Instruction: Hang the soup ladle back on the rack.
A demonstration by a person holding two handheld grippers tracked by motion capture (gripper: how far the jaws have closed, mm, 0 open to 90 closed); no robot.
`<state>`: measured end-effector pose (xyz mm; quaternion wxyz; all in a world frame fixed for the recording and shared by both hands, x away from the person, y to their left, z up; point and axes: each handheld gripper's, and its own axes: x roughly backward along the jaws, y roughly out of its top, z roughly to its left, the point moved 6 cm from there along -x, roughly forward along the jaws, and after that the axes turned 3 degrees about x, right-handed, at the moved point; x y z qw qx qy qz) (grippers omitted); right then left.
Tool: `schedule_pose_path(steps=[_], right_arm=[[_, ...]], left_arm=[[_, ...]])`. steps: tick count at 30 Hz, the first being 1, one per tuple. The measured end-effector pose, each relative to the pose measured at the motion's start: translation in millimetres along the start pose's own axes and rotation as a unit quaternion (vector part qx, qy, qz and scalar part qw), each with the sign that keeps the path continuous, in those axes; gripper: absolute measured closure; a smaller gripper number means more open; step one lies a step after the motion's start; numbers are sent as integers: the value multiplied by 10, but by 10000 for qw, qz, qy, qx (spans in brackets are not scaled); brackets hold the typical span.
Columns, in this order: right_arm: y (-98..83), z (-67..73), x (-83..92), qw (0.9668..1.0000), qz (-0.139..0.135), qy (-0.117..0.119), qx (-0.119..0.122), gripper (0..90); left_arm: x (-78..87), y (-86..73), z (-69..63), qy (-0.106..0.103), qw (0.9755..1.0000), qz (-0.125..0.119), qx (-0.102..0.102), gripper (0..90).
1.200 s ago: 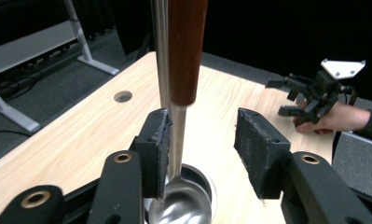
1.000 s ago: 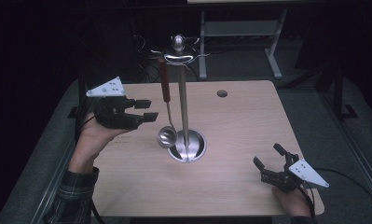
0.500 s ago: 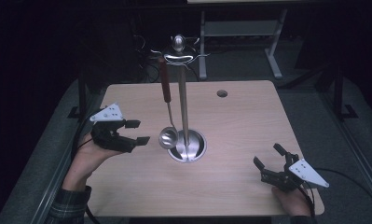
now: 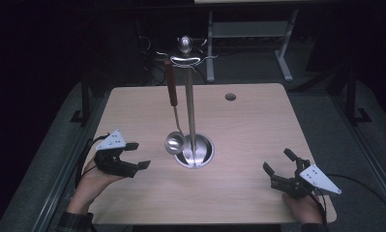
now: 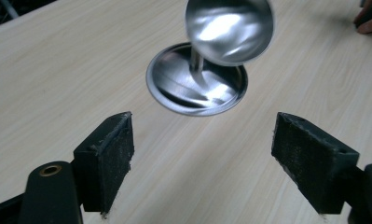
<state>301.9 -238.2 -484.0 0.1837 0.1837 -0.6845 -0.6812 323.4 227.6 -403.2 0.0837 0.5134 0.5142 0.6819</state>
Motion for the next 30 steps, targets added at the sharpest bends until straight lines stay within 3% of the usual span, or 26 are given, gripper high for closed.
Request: schedule_pose_path(steps=[12, 19, 26, 29, 30], right_arm=[[0, 1, 1, 10000, 1, 10, -18, 80], [-1, 1, 1, 10000, 3, 0, -5, 80], [0, 1, 0, 10000, 1, 5, -9, 80], [0, 1, 0, 10000, 1, 5, -12, 80], [0, 1, 0, 10000, 0, 8, -12, 80]], left_arm=[[-56, -405, 43, 327, 9991, -80, 269, 158], [-108, -689, 34, 435, 9983, 47, 393, 130], [-98, -893, 77, 751, 9962, 117, 421, 104], [-118, -950, 118, 752, 9954, 126, 572, 97], [-144, -995, 141, 759, 9950, 304, 578, 91]])
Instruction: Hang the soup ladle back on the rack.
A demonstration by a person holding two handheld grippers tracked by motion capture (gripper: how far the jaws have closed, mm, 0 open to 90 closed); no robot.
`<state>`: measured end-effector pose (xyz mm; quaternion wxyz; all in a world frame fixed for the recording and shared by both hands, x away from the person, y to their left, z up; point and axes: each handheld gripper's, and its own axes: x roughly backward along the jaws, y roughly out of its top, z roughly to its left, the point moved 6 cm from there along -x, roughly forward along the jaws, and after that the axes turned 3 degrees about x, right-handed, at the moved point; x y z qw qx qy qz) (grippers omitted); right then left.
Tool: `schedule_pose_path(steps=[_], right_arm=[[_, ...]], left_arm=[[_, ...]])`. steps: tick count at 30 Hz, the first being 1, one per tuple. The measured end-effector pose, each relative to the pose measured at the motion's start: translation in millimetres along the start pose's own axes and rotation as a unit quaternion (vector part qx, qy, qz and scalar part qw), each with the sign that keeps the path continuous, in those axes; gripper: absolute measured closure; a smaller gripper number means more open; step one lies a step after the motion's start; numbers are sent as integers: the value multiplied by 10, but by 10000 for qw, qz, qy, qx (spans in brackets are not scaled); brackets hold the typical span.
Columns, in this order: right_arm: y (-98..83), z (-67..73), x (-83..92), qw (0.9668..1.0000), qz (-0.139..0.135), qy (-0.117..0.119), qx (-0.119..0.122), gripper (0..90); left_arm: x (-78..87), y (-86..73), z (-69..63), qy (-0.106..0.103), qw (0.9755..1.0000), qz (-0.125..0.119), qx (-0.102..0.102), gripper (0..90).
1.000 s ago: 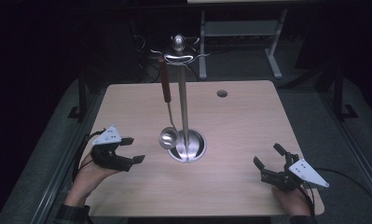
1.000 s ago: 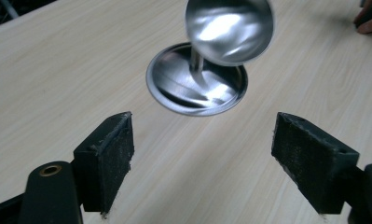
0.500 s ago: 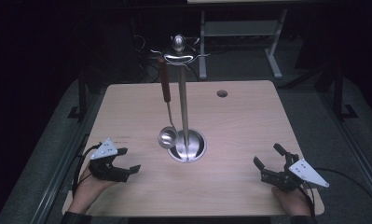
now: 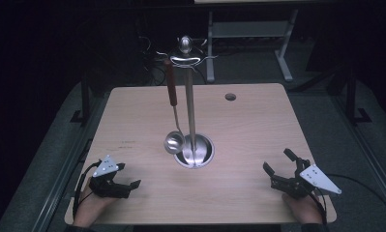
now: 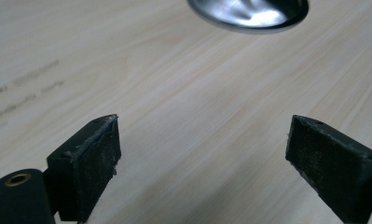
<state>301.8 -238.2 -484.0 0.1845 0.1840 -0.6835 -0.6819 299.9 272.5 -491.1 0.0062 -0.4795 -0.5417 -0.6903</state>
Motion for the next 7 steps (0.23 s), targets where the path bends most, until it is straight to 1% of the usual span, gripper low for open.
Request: schedule_pose_path(steps=[1, 2, 3, 4, 5, 7], right_arm=[[0, 1, 0, 10000, 1, 2, -10, 80], [0, 0, 0, 10000, 0, 1, -2, 80], [0, 1, 0, 10000, 2, -3, -2, 80], [0, -1, 0, 10000, 2, -8, 11, 80], [0, -1, 0, 10000, -1, -9, 9, 80], [0, 0, 0, 10000, 1, 2, -12, 80]], left_arm=[[-23, -26, 15, 15, 9999, 139, -55, 76], [-57, -56, 21, 79, 9996, 255, -110, 75], [-66, -63, 22, 98, 9994, 306, -144, 75], [-80, -64, 8, 69, 9995, 296, -67, 75], [-81, -55, 12, 50, 9995, 280, -113, 74], [-78, -46, -2, 21, 9996, 266, -88, 67]])
